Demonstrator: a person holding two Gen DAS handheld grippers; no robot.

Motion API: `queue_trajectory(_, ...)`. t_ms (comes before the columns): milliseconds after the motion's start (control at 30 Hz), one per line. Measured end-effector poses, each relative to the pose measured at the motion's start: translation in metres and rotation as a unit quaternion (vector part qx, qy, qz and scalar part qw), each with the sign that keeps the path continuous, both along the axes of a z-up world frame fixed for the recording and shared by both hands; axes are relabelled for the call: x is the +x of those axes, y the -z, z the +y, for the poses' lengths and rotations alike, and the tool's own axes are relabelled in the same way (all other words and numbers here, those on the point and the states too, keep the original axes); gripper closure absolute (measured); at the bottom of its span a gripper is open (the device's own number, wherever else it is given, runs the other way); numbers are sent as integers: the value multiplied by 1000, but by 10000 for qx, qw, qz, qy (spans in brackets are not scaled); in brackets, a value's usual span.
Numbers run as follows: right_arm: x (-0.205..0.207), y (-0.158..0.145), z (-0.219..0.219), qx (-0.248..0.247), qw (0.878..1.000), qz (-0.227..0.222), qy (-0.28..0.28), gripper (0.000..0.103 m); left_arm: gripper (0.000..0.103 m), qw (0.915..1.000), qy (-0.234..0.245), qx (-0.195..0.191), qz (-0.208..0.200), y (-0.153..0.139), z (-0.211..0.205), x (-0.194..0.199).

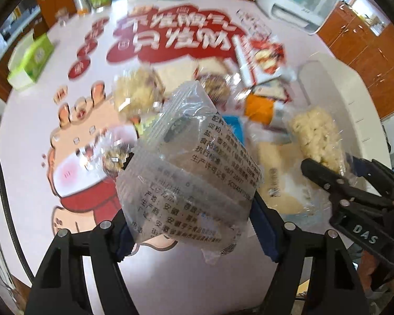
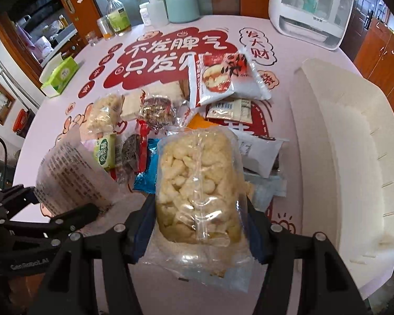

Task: Organize snacks
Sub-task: 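Carry both bags over the white bin and open both tools to drop them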

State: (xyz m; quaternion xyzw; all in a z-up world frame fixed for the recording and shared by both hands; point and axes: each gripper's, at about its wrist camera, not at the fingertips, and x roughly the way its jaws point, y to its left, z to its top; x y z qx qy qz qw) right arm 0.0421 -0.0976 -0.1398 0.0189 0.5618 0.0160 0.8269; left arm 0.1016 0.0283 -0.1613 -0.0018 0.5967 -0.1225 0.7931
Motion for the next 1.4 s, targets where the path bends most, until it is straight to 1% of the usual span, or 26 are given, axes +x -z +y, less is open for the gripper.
queue_trajectory(100, -4, -13, -8, 68, 9999, -128, 10, 42, 29, 9996, 103, 7, -275, -28, 0, -7)
queue_trajectory(133, -6, -18, -11, 81, 9998, -184, 15, 42, 29, 9993, 138, -26, -338, -43, 14, -16)
queue_trajectory(167, -8, -23, -14, 92, 9997, -238, 27, 42, 29, 9989, 190, -56, -421, -52, 7, -16)
queue_trajectory(200, -11, -30, -20, 121, 9994, -323, 50, 42, 29, 9985, 236, -86, -490, -60, 10, -22)
queue_trajectory(267, -14, -42, -30, 157, 9988, -446, 99, 42, 29, 9970, 357, -130, -673, -81, 1, -30)
queue_trajectory(367, -23, -64, -51, 186, 9971, -694, 240, 42, 29, 9935, 617, -152, -946, -105, -29, -30)
queue_trajectory(500, -37, -93, -93, 158, 9930, -1007, 601, 42, 29, 9873, 989, -222, -1223, -127, -77, -27)
queue_trajectory(600, -45, -106, -126, 76, 9894, -1135, 899, 42, 29, 9820, 1244, -260, -1396, -140, -114, -26)
queue_trajectory(700, -51, -114, -164, -125, 9845, -1214, 1259, 42, 29, 9759, 1519, -332, -1533, -152, -157, -22)
queue_trajectory(800, -55, -115, -194, -406, 9792, -1216, 1575, 42, 29, 9703, 1716, -563, -1612, -161, -188, -20)
queue_trajectory(867, -58, -114, -213, -509, 9758, -1223, 1743, 42, 29, 9654, 1874, -881, -1586, -167, -206, -18)
queue_trajectory(900, -59, -113, -223, -529, 9744, -1207, 1822, 42, 29, 9636, 1924, -972, -1579, -168, -213, -17)
queue_trajectory(1033, -62, -108, -253, -574, 9696, -1175, 2067, 42, 28, 9581, 2119, -1084, -1595, -167, -242, -16)
queue_trajectory(1100, -63, -103, -267, -529, 9681, -1129, 2172, 41, 27, 9566, 2217, -1204, -1458, -163, -252, -12)
queue_trajectory(1233, -62, -91, -284, -319, 9682, -995, 2274, 41, 15, 9536, 2366, -1576, -988, -149, -261, 0)
queue_trajectory(1267, -62, -88, -287, -264, 9688, -947, 2274, 39, 11, 9534, 2371, -1612, -942, -147, -262, 3)
queue_trajectory(1300, -63, -86, -290, -231, 9691, -941, 2269, 37, 9, 9537, 2366, -1616, -917, -144, -261, 5)
queue_trajectory(1367, -67, -85, -290, -269, 9680, -1001, 2286, 22, 8, 9576, 2273, -1517, -914, -143, -259, 9)
queue_trajectory(1400, -68, -84, -290, -291, 9674, -1056, 2285, 20, 8, 9605, 2198, -1447, -907, -142, -257, 12)
